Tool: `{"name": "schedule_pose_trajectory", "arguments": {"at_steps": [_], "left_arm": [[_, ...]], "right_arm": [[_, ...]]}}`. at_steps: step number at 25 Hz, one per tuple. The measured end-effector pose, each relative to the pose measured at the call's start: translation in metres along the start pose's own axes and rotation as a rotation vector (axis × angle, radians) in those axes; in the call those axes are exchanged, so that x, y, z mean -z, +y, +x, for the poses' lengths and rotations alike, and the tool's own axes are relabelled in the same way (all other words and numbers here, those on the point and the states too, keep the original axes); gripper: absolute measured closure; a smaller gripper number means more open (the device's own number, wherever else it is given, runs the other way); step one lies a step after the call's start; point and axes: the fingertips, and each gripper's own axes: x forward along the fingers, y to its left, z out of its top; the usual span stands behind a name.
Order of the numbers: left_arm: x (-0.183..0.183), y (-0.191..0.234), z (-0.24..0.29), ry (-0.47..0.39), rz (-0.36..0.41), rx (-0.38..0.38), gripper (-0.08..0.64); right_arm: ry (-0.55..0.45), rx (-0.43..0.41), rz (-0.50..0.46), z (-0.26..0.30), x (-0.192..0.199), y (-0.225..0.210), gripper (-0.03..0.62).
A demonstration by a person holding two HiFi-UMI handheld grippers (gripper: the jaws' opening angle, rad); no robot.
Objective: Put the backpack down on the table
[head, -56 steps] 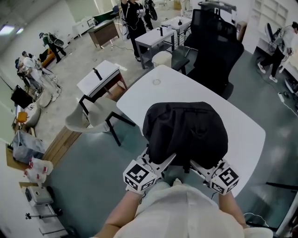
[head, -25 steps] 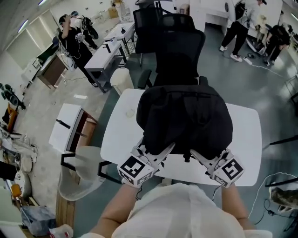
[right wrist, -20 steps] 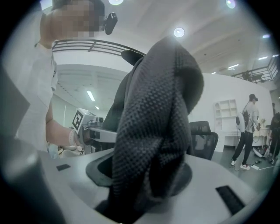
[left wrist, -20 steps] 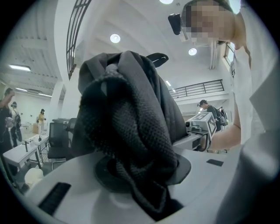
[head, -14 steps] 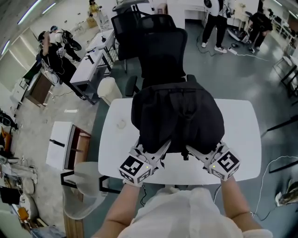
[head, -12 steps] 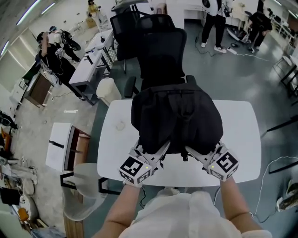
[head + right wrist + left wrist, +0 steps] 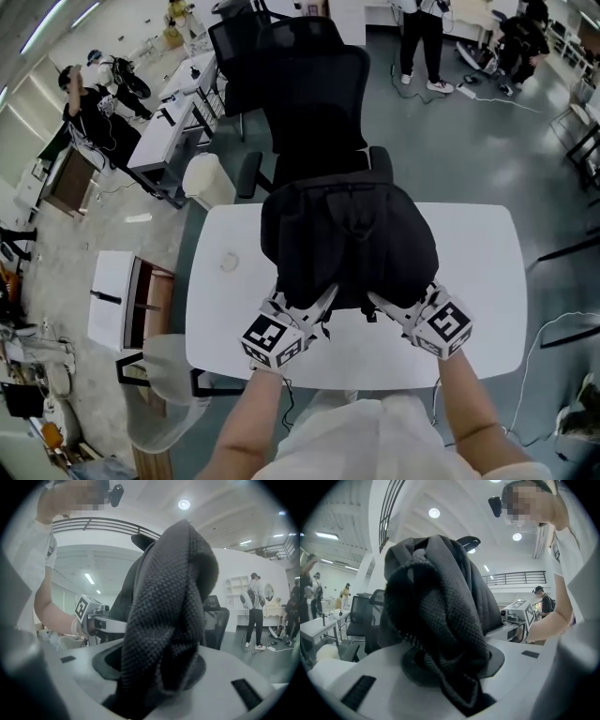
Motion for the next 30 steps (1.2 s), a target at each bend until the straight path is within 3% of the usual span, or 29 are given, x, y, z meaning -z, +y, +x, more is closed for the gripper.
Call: {"name": "schedule_pose_trajectory", "arguments": {"at_steps": [19, 30], "left_arm": [[0.069, 0.048, 0.063, 0.077, -0.067, 0.013, 0.417], [0.109, 0.06, 0.072, 0.126, -0.113, -0.002, 0.417]], "right_arm": [[0.081, 0.098, 0.088, 0.037, 0.075, -0.058, 0.377], [0.122, 0.132, 0.151, 0.048, 0.115, -0.065, 0.373]]}}
